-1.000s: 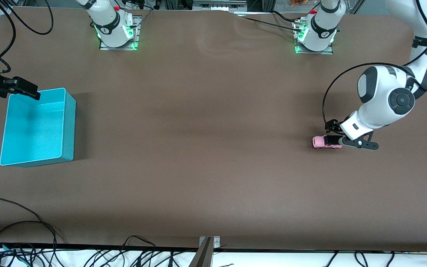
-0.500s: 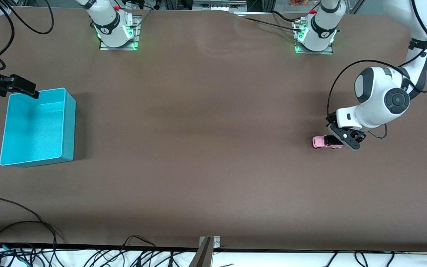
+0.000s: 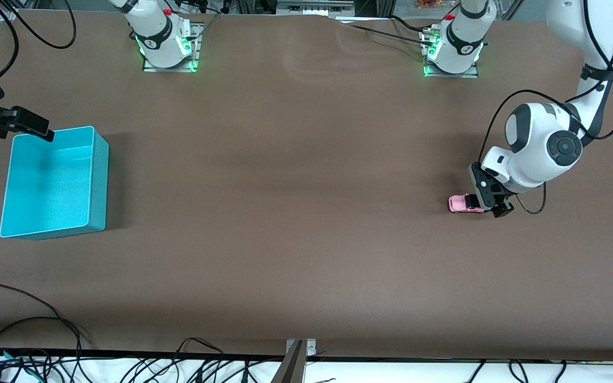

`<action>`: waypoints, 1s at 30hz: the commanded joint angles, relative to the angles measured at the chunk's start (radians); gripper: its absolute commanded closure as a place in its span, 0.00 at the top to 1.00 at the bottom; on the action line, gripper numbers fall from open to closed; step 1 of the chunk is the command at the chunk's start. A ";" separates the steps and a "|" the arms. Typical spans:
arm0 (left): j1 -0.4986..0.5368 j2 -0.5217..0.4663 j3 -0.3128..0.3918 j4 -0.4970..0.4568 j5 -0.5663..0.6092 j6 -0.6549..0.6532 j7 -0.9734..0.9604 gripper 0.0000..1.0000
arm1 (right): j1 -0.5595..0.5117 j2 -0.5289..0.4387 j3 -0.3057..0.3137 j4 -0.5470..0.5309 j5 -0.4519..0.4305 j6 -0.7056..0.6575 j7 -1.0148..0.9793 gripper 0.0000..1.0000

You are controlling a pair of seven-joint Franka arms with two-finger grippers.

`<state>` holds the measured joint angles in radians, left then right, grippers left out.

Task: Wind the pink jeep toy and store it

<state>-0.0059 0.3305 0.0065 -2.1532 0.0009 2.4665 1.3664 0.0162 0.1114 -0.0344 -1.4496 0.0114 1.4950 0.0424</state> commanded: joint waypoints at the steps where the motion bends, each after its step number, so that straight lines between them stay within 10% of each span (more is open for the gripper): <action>1: 0.003 0.024 0.010 -0.002 0.021 0.055 0.128 1.00 | -0.002 -0.004 -0.004 0.014 0.021 -0.005 0.007 1.00; 27: 0.001 0.108 0.018 0.009 -0.041 0.118 0.174 1.00 | -0.001 -0.012 -0.015 0.015 0.025 -0.007 0.011 1.00; 30: 0.000 0.107 0.016 0.009 -0.041 0.118 0.175 0.79 | -0.001 -0.012 -0.016 0.015 0.025 -0.007 0.010 1.00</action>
<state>-0.0033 0.4297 0.0203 -2.1531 -0.0143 2.5742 1.5179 0.0176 0.1071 -0.0516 -1.4444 0.0194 1.4949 0.0425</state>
